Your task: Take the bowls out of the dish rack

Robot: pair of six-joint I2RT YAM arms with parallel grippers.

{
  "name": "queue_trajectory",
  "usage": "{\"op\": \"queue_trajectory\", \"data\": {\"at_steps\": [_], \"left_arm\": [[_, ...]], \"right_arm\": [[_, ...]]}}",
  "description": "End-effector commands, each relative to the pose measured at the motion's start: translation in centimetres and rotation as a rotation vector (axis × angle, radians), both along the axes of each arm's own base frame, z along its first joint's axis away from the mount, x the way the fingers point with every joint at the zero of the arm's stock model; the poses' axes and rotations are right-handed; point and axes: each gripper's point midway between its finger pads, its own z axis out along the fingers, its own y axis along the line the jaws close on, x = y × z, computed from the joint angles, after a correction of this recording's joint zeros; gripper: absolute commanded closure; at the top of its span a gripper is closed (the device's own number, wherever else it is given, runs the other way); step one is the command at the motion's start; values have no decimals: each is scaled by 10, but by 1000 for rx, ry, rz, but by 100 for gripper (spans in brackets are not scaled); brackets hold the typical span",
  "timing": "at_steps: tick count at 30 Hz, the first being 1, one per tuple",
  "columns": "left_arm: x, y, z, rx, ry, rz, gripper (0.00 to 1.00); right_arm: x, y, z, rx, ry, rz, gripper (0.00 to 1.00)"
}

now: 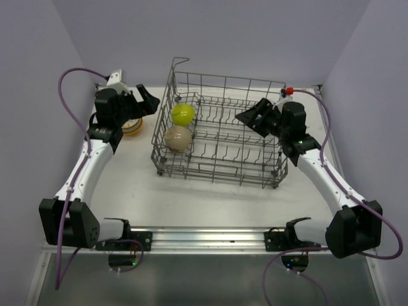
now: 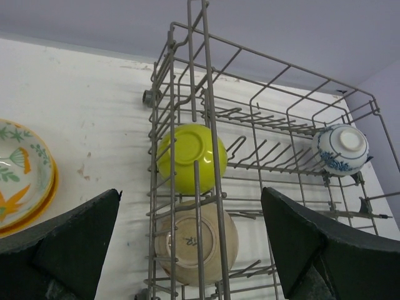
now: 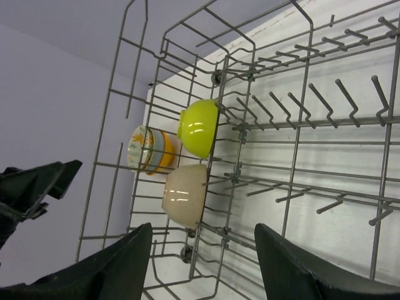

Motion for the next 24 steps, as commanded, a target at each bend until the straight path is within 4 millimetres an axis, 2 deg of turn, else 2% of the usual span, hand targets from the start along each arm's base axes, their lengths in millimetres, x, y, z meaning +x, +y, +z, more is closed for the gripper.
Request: {"op": "queue_trajectory", "data": {"at_steps": [1,3,4,7,12,13,14,15,24], "left_arm": [[-4,-16,8,-5,-70,-92,0],[-5,-22,20,-17,-130,-128,0],[-11,-27,18,-25,-134,-158,0],[-17,-28,28,-30,-176,-172,5],[-22,-29,27,-40,-183,-171,4],[-22,-31,25,-44,-176,-180,4],[-22,-33,24,-50,-174,-188,0],[-22,-35,23,-53,-169,-192,0],[-23,-40,16,-69,-157,-206,0]], "right_arm": [[12,-17,19,-149,-47,-39,29],[25,-32,16,-251,-44,-102,29],[28,-41,26,-291,-41,-134,30],[41,-63,41,-404,-58,-223,30],[57,-85,33,-511,-4,-325,29],[58,-86,27,-522,19,-327,26],[60,-87,18,-529,44,-335,8],[61,-89,12,-523,65,-359,1],[74,-103,-53,-487,181,-522,1]]}}
